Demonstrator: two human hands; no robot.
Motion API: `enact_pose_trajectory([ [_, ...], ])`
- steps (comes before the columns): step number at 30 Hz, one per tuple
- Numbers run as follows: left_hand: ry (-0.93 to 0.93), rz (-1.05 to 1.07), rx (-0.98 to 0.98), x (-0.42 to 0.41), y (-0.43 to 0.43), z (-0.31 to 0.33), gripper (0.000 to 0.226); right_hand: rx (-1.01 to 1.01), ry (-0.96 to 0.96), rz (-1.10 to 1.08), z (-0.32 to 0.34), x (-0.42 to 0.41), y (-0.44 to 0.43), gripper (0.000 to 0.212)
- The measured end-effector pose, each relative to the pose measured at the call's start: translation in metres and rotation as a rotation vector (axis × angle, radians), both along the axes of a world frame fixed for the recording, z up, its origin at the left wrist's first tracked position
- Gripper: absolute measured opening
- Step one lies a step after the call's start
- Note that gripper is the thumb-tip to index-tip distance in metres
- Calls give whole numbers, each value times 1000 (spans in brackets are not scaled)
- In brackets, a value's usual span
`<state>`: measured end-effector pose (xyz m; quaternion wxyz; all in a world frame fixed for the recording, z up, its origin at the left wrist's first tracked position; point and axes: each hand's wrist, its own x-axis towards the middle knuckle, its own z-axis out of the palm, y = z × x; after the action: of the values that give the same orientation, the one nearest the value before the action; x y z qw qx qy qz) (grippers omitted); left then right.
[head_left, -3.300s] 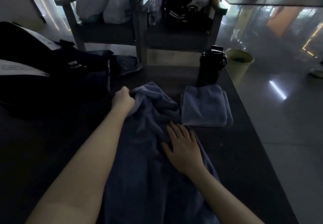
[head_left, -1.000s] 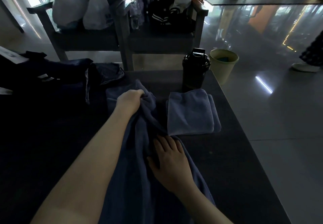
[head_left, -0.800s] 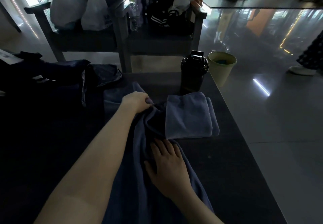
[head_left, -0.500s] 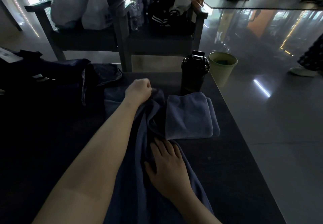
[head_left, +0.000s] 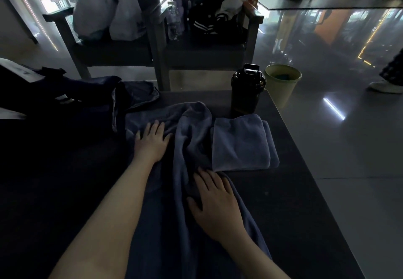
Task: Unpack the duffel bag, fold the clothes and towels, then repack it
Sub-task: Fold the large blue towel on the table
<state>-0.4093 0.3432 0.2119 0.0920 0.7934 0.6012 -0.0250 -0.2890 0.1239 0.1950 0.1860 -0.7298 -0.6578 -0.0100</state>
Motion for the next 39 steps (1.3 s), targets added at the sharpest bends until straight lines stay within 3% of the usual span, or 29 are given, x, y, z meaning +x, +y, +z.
enact_pose_trajectory([
  [4,203,139,186,-14,-8,16,61,-15,-2,-12,3,0,-1,54],
  [6,179,152,256,-15,-32,26,60,-27,-7,-11,3,1,0,55],
  [9,21,188,82,-22,-81,29,66,-47,0,-5,2,0,2,57],
  [12,61,120,-95,-43,-117,13,73,-79,-19,7,3,0,1,60],
  [17,57,93,-48,-66,-109,7,71,-131,26,34,4,-6,-7,77],
  [19,153,78,28,-63,-117,15,68,-174,39,24,6,-9,-11,83],
  [21,123,54,118,-56,-140,26,63,-180,50,19,8,-10,-13,86],
  [23,-6,39,132,-55,-171,31,57,-176,93,13,12,-10,-16,83],
  [25,-81,47,47,-63,-203,31,54,-146,164,-9,16,-12,-22,65],
  [29,-63,103,-163,-85,-247,36,60,1,243,-152,33,-26,-60,38],
  [34,-20,70,-222,-97,-279,36,64,-195,155,-116,34,-32,-122,46],
  [39,-14,32,-153,-99,-272,22,62,-351,106,19,27,-22,-131,56],
])
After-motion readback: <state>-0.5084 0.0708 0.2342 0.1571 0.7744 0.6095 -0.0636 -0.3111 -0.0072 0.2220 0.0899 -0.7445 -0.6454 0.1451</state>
